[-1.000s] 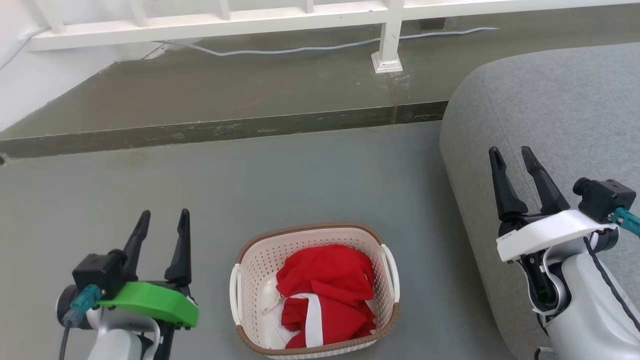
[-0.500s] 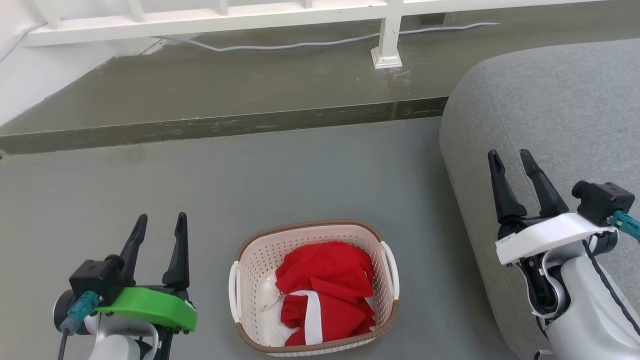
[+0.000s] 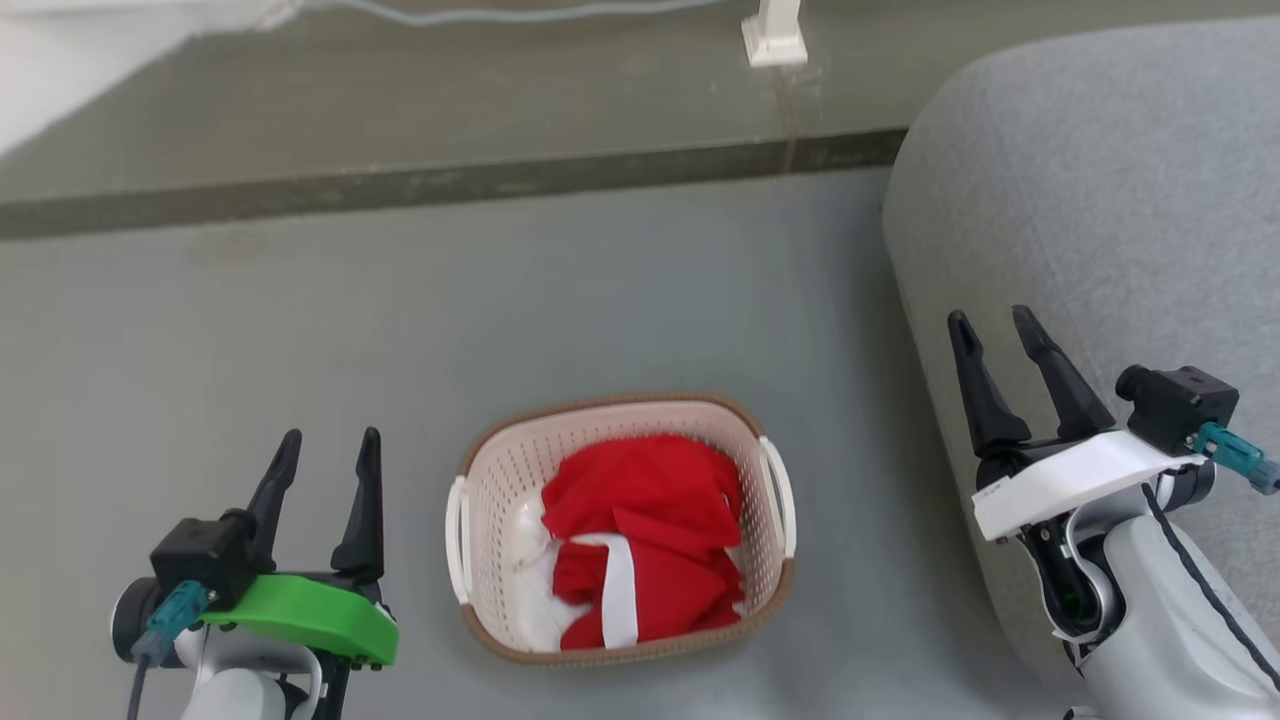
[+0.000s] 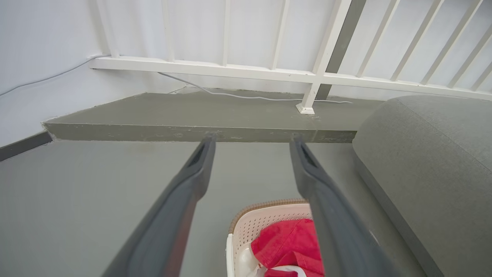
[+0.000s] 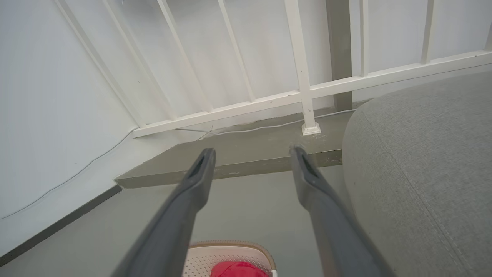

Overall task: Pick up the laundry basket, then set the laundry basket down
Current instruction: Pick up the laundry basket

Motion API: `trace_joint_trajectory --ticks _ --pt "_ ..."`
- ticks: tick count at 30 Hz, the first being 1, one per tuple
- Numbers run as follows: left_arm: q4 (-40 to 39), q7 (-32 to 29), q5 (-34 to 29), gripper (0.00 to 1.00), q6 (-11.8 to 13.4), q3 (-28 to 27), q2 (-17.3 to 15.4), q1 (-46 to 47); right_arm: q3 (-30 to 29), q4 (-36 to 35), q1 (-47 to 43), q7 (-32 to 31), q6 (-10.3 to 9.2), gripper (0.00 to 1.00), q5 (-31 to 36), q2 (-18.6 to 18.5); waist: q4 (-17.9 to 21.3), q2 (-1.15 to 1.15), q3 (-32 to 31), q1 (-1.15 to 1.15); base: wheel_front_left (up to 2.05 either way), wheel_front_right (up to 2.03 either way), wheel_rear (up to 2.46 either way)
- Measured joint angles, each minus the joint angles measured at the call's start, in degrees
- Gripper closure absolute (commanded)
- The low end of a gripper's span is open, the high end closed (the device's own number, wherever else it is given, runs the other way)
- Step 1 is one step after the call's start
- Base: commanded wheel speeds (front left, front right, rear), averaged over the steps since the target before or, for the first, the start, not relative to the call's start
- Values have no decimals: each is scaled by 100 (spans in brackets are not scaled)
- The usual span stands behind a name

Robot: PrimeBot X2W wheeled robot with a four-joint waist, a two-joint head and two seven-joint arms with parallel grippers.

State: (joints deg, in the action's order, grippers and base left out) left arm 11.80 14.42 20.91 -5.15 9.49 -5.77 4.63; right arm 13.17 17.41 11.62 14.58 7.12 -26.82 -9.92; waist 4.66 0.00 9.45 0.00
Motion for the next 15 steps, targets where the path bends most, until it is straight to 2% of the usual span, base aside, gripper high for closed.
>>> trace_joint_trajectory --ticks 15 --pt "709 -1 -24 0 -88 201 5 775 330 630 616 -12 0 0 -215 -88 -38 0 1043 0 0 0 0"
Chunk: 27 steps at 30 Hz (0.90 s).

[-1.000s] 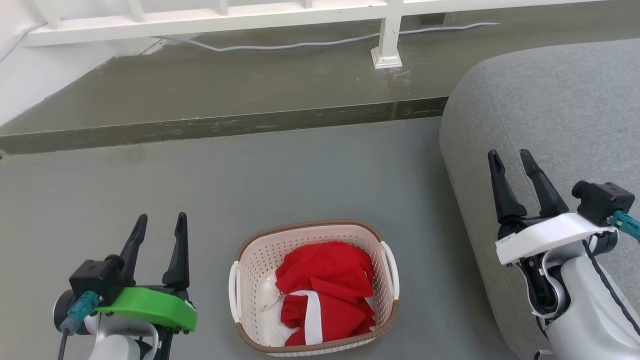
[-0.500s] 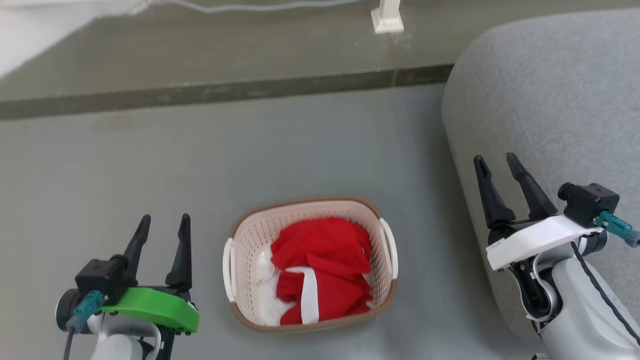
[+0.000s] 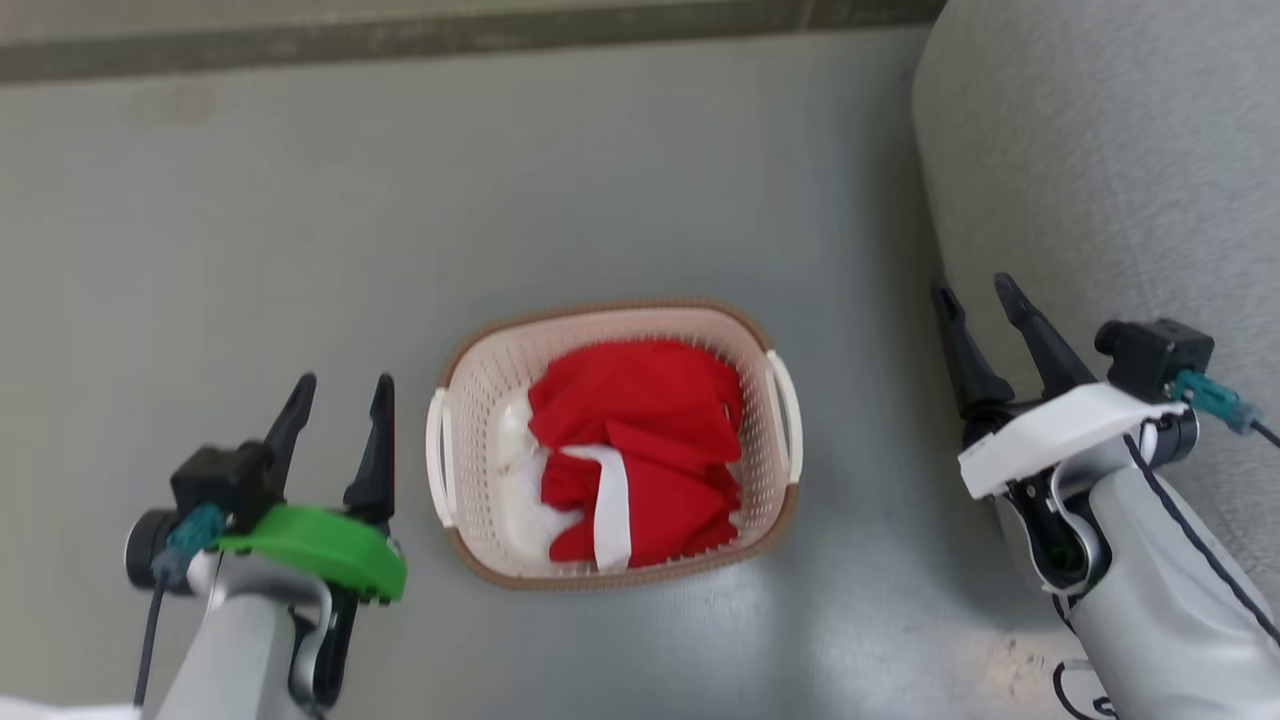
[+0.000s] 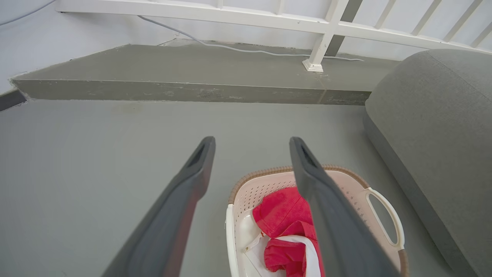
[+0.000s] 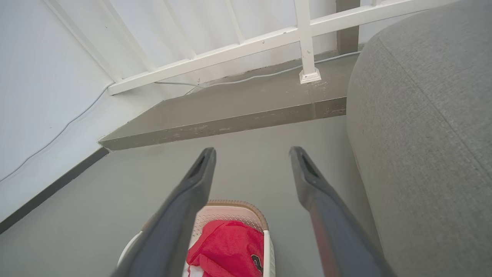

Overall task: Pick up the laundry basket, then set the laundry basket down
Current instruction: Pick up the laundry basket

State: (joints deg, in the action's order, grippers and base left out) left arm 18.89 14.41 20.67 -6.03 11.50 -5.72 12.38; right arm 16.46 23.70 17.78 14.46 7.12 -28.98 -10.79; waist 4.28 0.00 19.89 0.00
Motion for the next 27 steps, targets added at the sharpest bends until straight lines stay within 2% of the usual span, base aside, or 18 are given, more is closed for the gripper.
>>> trace_joint_trajectory --ticks 12,27 --pt "879 -185 34 0 -54 199 142 1002 332 755 662 -266 0 0 -301 -22 -164 0 930 0 0 0 0" --pt "2123 -487 372 0 -104 389 285 1998 799 1681 1415 -569 0 0 -635 83 -359 0 2028 0 0 0 0"
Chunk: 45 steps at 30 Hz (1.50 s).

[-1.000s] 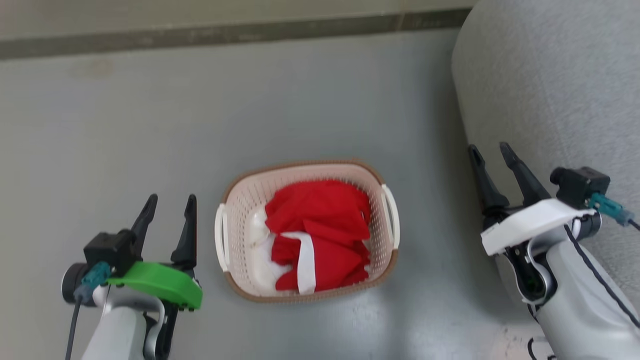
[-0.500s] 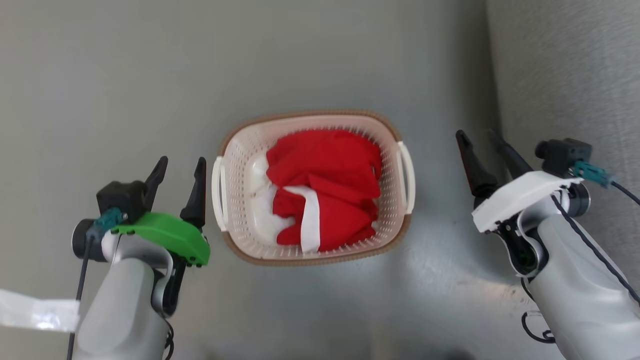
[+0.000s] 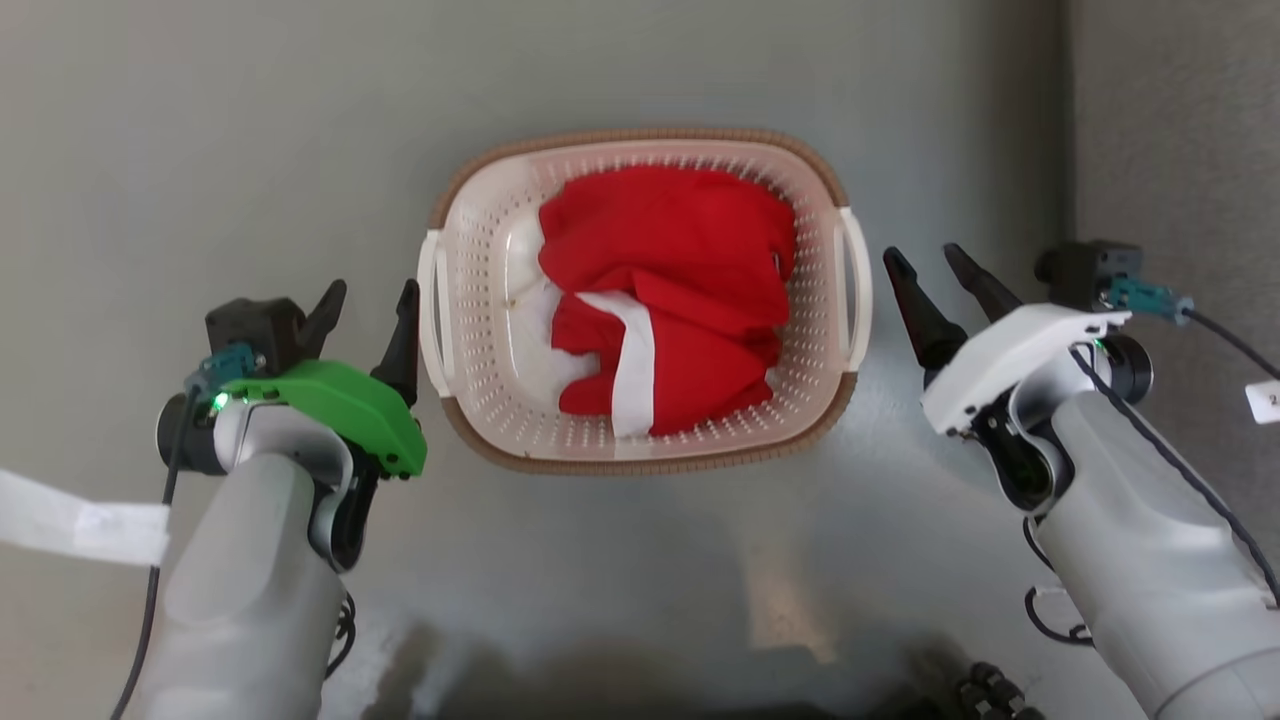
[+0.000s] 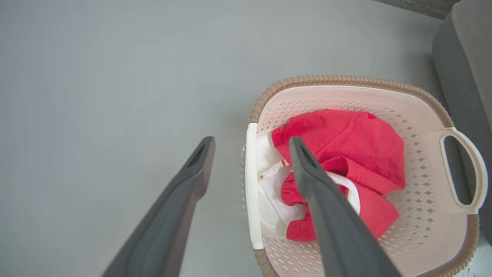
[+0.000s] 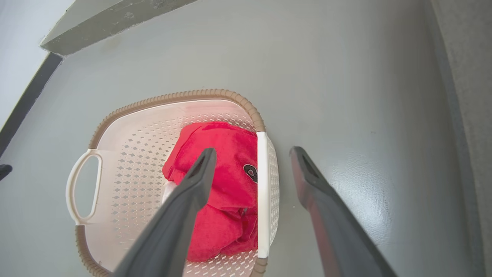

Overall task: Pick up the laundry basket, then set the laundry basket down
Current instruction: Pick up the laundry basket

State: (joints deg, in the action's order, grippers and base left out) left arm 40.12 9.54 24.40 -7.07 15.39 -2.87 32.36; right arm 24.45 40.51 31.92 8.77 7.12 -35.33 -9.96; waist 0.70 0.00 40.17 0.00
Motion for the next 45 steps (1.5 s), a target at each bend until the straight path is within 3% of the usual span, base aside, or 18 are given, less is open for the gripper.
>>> trace_joint_trajectory --ticks 32,33,34,36,37,38,39,40,45 --pt "1356 -174 375 0 -7 758 136 1457 691 947 1290 -90 0 0 -408 41 -77 0 1442 -1 0 0 0" --pt "1381 -170 381 5 -7 781 136 1469 717 969 1309 -65 0 0 -408 43 -80 0 1446 -1 0 0 0" --pt "1417 -169 404 17 -7 812 137 1477 737 984 1332 -45 0 12 -408 43 -81 0 1449 -1 0 0 0" --pt "1492 -169 480 47 -7 873 140 1490 772 994 1374 -8 0 53 -410 43 -82 0 1450 0 0 0 0" --pt "1506 -170 552 53 -7 898 141 1494 790 1000 1391 24 0 72 -417 43 -81 0 1450 -1 0 0 0" --pt "1508 -170 599 66 -21 927 152 1502 811 1006 1405 33 0 91 -434 43 -80 0 1449 -1 0 0 0" --pt "1514 -170 627 91 -27 965 165 1518 838 1024 1424 73 1 100 -461 44 -78 0 1447 -1 0 0 0" --pt "1511 -168 653 100 -35 1005 188 1531 879 1023 1441 79 26 100 -467 67 -76 0 1444 -1 0 0 0" --pt "1555 -165 781 100 -33 1141 196 1579 979 1133 1462 141 -9 100 -586 85 -69 0 1387 0 0 0 0"
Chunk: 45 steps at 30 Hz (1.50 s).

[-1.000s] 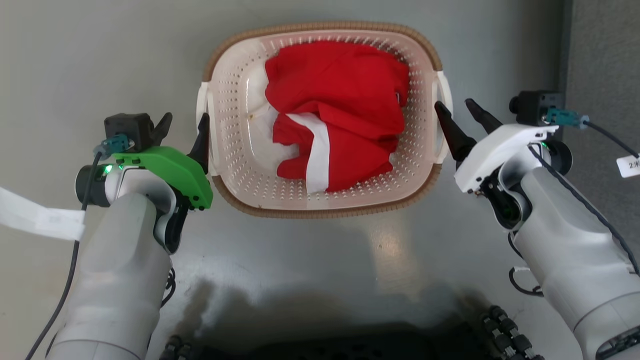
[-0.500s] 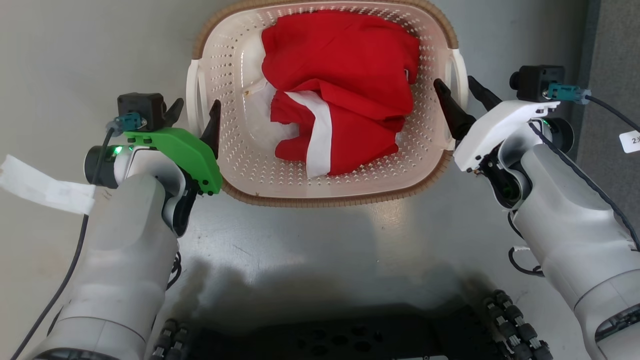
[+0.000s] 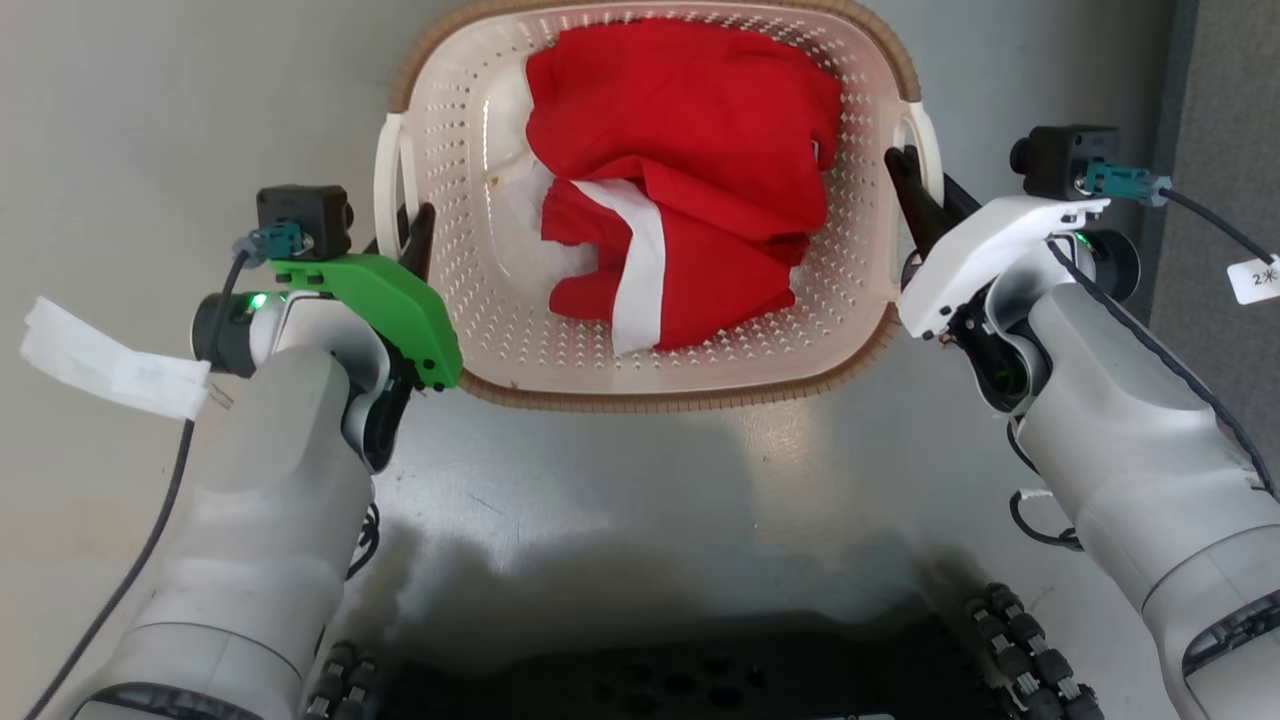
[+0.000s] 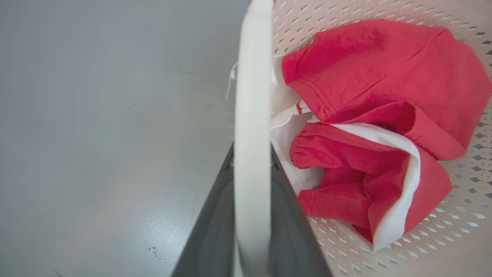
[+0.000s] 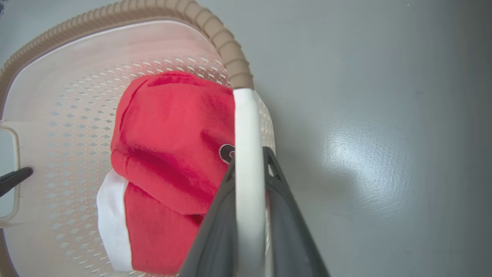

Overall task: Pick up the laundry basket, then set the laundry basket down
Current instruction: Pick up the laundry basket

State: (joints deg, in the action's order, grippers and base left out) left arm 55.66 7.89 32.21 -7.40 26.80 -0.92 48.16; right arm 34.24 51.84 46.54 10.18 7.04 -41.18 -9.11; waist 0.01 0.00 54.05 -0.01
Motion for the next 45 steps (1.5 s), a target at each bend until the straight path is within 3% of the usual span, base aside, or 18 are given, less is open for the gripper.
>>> trace_joint_trajectory --ticks 13,36,45 --pt "415 -186 475 100 0 343 9 -32 371 291 -9 25 0 100 -305 57 41 0 -561 0 0 0 0" --pt "716 -1360 1317 100 2 857 -10 -677 1112 820 -198 -1536 -54 100 -1016 213 207 0 -2402 1 0 0 0" --pt "769 -1713 1588 100 3 1018 -16 -1015 1260 937 -461 -1855 -55 100 -1248 267 277 0 -3138 1 0 0 0"
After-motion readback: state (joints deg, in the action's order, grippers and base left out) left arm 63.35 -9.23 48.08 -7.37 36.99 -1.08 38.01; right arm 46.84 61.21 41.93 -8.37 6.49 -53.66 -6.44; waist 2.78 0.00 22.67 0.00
